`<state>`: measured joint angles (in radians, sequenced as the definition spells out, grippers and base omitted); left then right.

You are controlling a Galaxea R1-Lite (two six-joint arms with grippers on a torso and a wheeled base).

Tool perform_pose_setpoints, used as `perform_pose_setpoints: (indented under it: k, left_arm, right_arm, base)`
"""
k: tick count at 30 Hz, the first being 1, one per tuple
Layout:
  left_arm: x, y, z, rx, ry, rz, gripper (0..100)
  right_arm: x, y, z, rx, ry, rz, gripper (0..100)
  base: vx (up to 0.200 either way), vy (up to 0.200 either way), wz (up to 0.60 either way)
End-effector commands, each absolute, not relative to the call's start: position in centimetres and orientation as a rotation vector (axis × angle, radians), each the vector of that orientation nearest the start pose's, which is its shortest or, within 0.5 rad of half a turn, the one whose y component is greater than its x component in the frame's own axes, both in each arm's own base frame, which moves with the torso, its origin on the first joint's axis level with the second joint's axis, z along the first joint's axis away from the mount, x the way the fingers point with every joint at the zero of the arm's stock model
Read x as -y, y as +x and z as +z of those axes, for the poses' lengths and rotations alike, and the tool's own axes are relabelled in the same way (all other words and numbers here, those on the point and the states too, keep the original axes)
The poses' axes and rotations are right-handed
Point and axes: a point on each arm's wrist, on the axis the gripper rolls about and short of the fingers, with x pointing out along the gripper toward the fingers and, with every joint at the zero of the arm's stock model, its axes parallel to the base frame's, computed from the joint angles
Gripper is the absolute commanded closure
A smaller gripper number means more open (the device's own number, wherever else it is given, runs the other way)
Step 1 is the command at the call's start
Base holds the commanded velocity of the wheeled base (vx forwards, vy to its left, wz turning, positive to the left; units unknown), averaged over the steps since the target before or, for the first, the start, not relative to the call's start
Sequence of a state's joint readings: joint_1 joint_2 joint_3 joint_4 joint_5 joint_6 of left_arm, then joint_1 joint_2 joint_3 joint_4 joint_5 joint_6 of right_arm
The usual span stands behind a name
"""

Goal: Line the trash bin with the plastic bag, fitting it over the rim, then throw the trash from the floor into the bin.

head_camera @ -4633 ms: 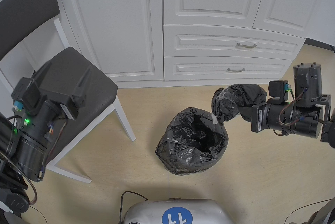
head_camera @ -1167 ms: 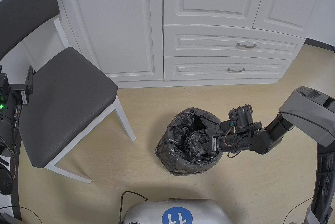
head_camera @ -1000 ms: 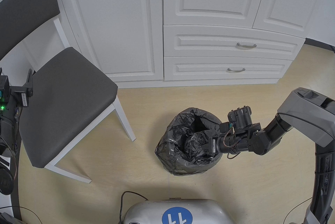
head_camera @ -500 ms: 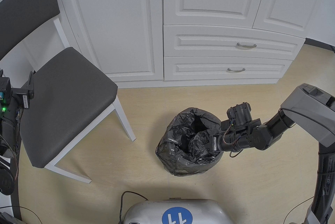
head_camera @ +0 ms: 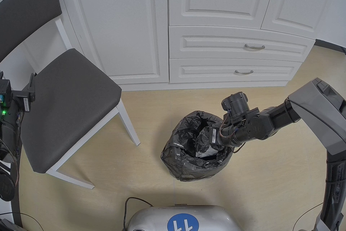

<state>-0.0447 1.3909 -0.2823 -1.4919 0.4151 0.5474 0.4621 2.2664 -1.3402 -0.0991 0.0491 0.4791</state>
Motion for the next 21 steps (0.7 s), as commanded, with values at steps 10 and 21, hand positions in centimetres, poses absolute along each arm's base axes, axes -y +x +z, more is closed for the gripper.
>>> perform_pose_setpoints:
  k: [10, 21]
  left_arm:
    - [0.0, 18.4, 21.2, 0.275, 0.444, 0.458, 0]
    - [0.0, 18.4, 21.1, 0.273, 0.444, 0.456, 0]
  right_arm:
    - [-19.9, 37.5, 8.1, -0.872, 0.304, 0.296, 100]
    - [-23.4, 35.3, 8.8, -0.776, 0.202, 0.174, 100]
  base:
    - [0.0, 0.0, 0.0]
    - [0.0, 0.0, 0.0]
